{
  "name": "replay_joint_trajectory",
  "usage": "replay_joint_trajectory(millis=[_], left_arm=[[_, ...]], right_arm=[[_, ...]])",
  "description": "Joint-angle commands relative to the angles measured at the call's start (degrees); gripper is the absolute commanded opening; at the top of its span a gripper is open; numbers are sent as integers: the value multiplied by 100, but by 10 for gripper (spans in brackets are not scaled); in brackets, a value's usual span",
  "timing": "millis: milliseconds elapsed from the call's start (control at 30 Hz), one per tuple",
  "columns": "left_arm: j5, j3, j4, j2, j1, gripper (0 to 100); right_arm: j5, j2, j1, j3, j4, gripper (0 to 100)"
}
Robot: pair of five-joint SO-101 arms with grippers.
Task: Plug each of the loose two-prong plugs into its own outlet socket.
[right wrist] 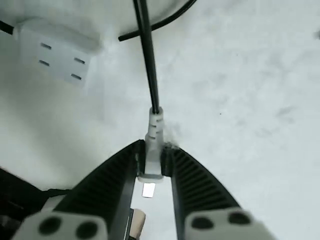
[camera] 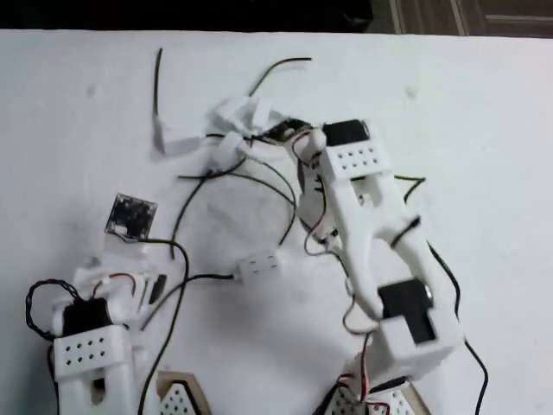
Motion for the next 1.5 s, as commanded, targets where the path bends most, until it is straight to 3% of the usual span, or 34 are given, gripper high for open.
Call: replay_joint_trajectory(millis=[0, 200, 400, 733, 1033, 1267, 1467], left_arm=[[-9, -132, -105, -75, -57, 282], [870, -888, -97, -84, -22, 282], [1916, -2057, -53, -84, 22, 282], [3771, -3560, 510, -84, 1288, 282], [3965, -4360, 1758, -752, 2273, 282], [3938, -3218, 1134, -2818, 2316, 282], [3930, -2409, 941, -3327, 2316, 282]], right_arm=[[-62, -1138, -154, 185, 110, 17], [-141, -2826, -453, 879, 40, 17], [-914, -4075, -1007, 1512, -400, 17], [-2286, -5174, -1930, 1978, -1587, 17], [-3059, -5543, -2563, 1987, -1736, 17], [-3358, -5851, -3046, 2418, -2193, 17], [-3358, -6290, -3389, 2998, -2747, 17]])
